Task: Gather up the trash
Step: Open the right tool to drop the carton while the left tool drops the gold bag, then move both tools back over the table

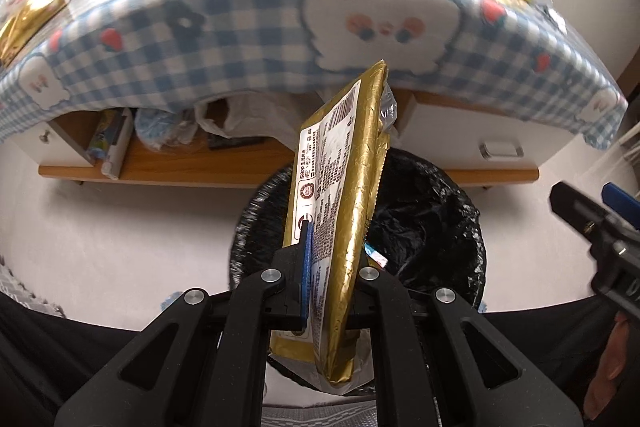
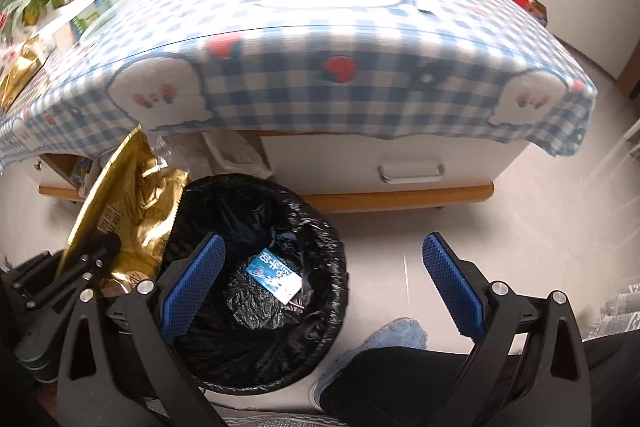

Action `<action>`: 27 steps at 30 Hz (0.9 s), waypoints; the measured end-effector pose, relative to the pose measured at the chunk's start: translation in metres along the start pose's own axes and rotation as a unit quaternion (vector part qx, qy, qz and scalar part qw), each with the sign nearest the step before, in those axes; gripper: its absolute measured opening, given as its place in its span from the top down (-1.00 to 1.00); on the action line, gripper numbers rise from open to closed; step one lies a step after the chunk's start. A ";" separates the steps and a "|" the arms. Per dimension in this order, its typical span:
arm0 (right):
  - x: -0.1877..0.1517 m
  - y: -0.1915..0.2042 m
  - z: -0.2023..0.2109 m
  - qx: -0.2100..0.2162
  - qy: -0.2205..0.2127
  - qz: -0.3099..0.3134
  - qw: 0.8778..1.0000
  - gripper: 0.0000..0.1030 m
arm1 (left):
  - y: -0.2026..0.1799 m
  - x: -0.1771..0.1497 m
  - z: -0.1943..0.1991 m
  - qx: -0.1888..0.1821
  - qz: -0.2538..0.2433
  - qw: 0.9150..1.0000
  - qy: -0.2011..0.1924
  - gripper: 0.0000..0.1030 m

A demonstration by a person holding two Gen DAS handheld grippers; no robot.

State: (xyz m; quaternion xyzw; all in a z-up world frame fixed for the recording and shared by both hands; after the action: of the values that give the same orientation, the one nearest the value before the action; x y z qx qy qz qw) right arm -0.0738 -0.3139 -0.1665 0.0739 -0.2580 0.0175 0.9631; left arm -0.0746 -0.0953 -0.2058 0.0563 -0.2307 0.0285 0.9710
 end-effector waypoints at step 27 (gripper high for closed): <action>-0.004 -0.016 0.009 -0.016 -0.017 -0.023 0.999 -0.85 | -0.021 -0.005 0.007 -0.004 -0.032 0.999 -0.021 -0.06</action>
State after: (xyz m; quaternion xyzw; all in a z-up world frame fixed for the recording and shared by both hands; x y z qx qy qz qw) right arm -0.0805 -0.3315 -0.1627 0.0645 -0.2725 -0.0105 0.9599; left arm -0.0802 -0.1175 -0.2034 0.0604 -0.2488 -0.0047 0.9666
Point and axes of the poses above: each gripper's, at about its wrist camera, not at the fingertips, and z roughly against the way its jaws point, y to its left, x to its top, the point moved 1 cm from there along -z, roughly the way its jaws point, and after that the axes turned 9 degrees about x, right-handed, at the moved point
